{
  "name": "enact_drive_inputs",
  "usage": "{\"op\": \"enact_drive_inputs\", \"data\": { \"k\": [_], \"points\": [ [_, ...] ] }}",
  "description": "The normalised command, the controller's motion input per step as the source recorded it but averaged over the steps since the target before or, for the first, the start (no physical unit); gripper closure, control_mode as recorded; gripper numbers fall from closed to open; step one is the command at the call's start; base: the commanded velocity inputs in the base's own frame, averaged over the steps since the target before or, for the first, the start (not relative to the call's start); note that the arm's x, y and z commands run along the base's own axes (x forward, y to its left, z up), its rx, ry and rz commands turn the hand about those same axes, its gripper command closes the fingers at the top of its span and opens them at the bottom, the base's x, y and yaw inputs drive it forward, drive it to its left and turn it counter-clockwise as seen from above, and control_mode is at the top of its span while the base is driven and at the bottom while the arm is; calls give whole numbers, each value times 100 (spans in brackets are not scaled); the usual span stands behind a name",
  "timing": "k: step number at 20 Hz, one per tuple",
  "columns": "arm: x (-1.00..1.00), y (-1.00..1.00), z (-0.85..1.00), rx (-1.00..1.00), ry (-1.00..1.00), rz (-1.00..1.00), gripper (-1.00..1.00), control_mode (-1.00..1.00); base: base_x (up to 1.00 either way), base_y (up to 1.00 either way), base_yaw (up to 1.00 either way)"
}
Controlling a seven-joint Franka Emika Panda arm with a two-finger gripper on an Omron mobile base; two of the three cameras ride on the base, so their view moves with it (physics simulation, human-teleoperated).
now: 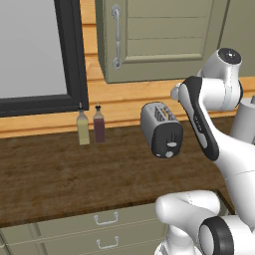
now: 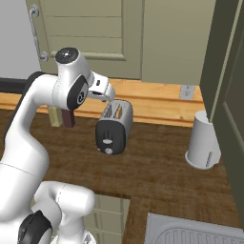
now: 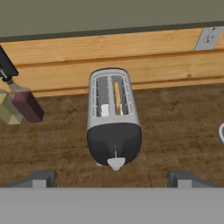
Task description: Start the toaster. Once the lever pops up, take the bread to the plate on the dining counter.
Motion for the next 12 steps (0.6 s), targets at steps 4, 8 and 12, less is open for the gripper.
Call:
{"op": "enact_drive_inputs", "data": {
  "k": [4, 8, 12],
  "points": [
    [0, 0, 0, 0, 0, 0, -100, -100, 0, 0, 0],
    [0, 0, 0, 0, 0, 0, -100, -100, 0, 0, 0],
    [0, 0, 0, 0, 0, 0, -100, -100, 0, 0, 0]
  ]
}}
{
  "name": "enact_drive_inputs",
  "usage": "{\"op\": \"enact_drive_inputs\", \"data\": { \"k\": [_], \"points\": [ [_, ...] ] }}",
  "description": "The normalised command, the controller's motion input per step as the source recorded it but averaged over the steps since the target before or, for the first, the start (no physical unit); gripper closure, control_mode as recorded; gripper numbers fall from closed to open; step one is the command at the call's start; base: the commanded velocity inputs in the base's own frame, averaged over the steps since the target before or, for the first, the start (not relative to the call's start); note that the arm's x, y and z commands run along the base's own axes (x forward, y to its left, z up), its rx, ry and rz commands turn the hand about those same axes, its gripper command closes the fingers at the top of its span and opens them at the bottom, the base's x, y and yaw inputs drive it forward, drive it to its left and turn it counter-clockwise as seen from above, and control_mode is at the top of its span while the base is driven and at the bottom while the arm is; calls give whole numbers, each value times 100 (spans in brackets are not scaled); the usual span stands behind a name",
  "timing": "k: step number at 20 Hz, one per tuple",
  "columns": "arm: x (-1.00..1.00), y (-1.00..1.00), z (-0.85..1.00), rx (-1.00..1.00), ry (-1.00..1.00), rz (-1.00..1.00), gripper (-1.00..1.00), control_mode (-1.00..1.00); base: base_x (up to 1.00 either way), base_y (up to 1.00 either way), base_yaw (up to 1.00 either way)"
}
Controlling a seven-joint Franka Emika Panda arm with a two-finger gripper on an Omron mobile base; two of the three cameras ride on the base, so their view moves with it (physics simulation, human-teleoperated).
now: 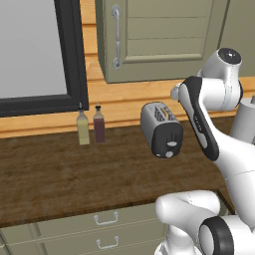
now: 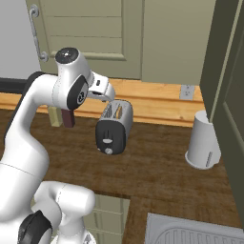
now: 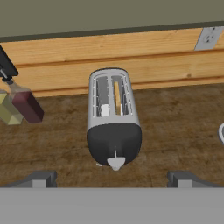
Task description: Start the toaster. Once the lever pops up, take the bread to the plate on the dining counter.
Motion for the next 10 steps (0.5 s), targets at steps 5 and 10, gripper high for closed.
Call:
{"op": "enact_drive_inputs", "data": {
  "k": [5, 10],
  "points": [
    [0, 0, 0, 0, 0, 0, -100, -100, 0, 0, 0],
    [0, 0, 0, 0, 0, 0, -100, -100, 0, 0, 0]
  ]
}}
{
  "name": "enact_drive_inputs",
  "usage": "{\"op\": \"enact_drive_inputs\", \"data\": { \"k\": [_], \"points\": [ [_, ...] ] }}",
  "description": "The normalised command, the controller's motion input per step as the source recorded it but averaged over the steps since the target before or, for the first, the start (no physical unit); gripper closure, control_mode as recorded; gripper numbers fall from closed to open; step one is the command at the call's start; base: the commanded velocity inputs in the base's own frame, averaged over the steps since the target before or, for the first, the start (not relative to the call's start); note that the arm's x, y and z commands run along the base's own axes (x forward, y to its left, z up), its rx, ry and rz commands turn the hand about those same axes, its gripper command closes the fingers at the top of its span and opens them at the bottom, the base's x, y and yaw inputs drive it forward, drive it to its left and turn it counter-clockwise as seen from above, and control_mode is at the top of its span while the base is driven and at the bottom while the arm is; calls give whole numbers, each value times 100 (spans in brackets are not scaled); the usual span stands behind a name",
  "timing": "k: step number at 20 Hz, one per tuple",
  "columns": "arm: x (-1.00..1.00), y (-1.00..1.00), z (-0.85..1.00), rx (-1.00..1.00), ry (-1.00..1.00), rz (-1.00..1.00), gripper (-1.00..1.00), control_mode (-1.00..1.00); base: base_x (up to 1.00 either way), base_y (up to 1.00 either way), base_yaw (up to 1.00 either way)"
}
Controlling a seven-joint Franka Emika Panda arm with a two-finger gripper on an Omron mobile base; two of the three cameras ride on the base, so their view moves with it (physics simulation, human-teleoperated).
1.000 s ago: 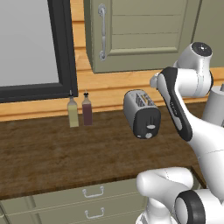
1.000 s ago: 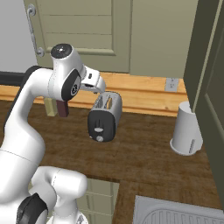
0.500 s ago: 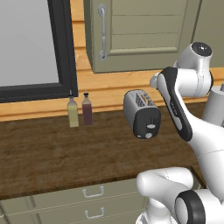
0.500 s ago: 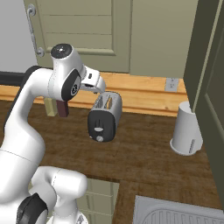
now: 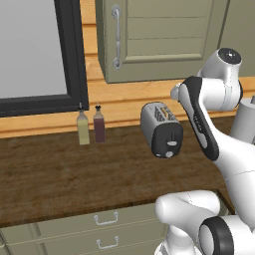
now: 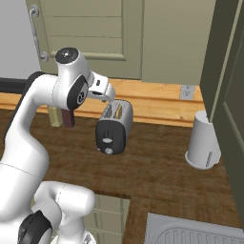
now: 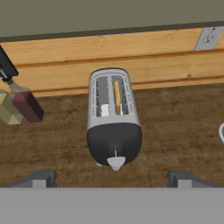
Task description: Start the toaster. Once the lever pops up, take the bread to the plate on the dining counter.
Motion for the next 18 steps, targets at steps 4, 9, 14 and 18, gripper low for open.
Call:
{"op": "enact_drive_inputs", "data": {
  "k": [4, 9, 14, 18],
  "points": [
    [0, 0, 0, 0, 0, 0, -100, -100, 0, 0, 0],
    [0, 0, 0, 0, 0, 0, -100, -100, 0, 0, 0],
    [0, 0, 0, 0, 0, 0, -100, -100, 0, 0, 0],
    [0, 0, 0, 0, 0, 0, -100, -100, 0, 0, 0]
  ]
}}
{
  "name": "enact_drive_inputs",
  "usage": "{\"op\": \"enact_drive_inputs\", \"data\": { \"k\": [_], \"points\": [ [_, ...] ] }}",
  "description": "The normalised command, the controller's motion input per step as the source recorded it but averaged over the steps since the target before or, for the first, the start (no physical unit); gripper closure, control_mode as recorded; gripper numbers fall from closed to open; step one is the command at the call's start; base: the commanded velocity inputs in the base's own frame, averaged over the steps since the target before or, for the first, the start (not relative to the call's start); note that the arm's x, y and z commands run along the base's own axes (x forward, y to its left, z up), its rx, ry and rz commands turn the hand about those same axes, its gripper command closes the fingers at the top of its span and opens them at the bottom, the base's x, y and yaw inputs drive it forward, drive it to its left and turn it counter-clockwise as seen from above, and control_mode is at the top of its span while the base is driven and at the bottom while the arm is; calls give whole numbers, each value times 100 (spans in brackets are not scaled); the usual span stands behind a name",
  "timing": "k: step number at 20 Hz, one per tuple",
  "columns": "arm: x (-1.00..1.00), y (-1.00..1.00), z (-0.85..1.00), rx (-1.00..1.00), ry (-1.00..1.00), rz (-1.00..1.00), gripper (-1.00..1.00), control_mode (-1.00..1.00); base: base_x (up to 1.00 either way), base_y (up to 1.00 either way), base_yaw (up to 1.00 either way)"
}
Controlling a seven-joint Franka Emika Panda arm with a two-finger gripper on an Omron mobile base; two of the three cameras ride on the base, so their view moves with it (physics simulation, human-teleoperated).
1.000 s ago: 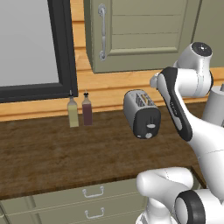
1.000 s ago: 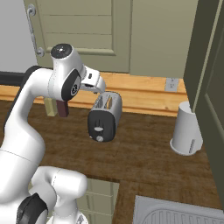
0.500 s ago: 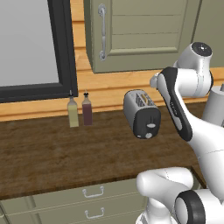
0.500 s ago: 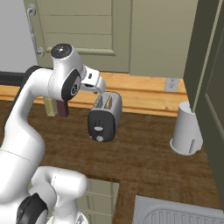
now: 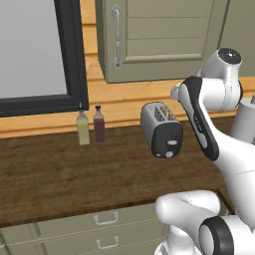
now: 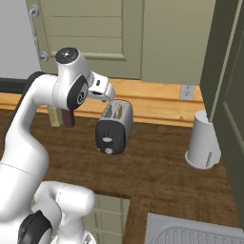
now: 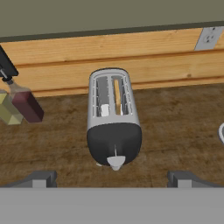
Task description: Start the toaster. Once the lever pops up, take the bread to the plate on the dining counter.
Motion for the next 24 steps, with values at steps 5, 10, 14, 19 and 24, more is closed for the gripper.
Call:
{"op": "enact_drive_inputs", "data": {
  "k": [5, 10, 14, 19, 24],
  "points": [
    [0, 0, 0, 0, 0, 0, -100, -100, 0, 0, 0],
    [0, 0, 0, 0, 0, 0, -100, -100, 0, 0, 0],
    [0, 0, 0, 0, 0, 0, -100, -100, 0, 0, 0],
    [0, 0, 0, 0, 0, 0, -100, -100, 0, 0, 0],
    [0, 0, 0, 0, 0, 0, -100, -100, 0, 0, 0]
  ]
}}
